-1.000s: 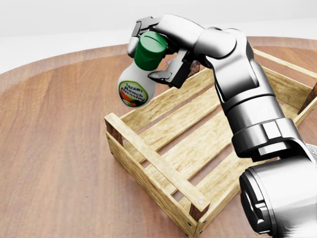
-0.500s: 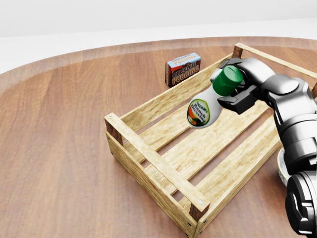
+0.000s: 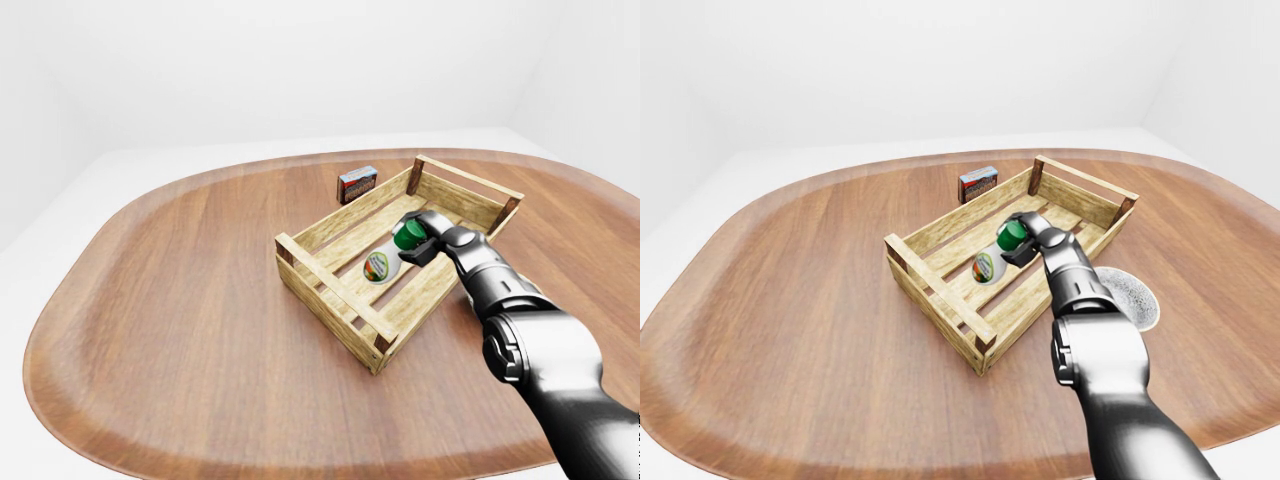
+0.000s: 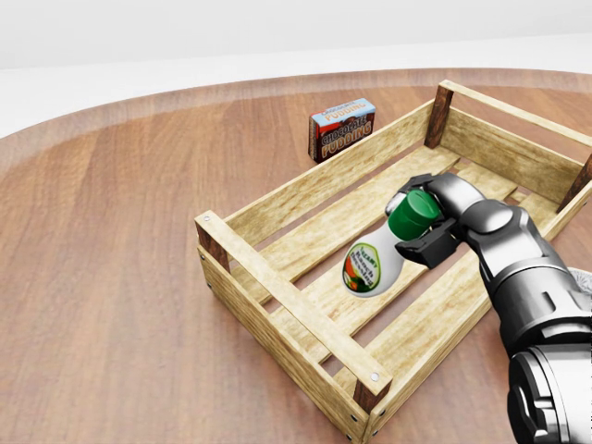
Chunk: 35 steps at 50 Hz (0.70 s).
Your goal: Pick up the salad dressing and put it in the tray.
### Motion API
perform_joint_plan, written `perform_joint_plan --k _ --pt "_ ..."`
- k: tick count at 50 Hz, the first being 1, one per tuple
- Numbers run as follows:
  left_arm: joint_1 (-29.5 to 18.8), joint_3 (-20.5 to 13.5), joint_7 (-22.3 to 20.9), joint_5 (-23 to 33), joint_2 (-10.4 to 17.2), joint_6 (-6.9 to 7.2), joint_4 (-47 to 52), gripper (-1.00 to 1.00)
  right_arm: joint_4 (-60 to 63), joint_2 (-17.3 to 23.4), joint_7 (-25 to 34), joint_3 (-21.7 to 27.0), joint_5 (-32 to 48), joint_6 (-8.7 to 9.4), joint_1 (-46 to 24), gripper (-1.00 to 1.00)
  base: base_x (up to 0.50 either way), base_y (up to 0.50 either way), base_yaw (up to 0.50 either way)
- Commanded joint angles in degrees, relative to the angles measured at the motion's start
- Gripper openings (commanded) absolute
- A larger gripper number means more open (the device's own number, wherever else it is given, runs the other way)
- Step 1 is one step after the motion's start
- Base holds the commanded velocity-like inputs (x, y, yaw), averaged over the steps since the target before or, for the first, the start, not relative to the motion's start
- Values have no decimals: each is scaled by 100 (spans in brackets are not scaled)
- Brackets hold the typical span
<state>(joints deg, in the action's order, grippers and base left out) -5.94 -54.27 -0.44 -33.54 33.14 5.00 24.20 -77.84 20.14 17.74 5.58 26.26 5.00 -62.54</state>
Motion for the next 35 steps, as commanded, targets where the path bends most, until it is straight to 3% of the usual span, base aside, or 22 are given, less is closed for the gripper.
perform_joint_plan --k 1,7,12,18,28,35 --pt "7 27 -38 60 -21 0 -91 100 -33 -209 -156 136 503 0 13 -100 0 0 0" --pt "15 37 -59 82 -34 0 -140 100 -26 -161 -5 30 819 0 22 -100 0 0 0" --pt "18 76 -50 102 -61 0 -113 100 -39 -9 -8 -500 1777 0 25 -100 0 0 0" --pt "13 70 -52 108 -61 0 -102 100 -48 53 -221 -474 2360 0 -26 -100 0 0 0" --pt "16 53 -51 105 -57 0 -93 100 -37 -12 -896 -225 2420 0 -24 -100 0 0 0" --pt "20 35 -48 96 -54 0 -75 100 -19 -77 -1226 31 1972 0 -62 -100 0 0 0"
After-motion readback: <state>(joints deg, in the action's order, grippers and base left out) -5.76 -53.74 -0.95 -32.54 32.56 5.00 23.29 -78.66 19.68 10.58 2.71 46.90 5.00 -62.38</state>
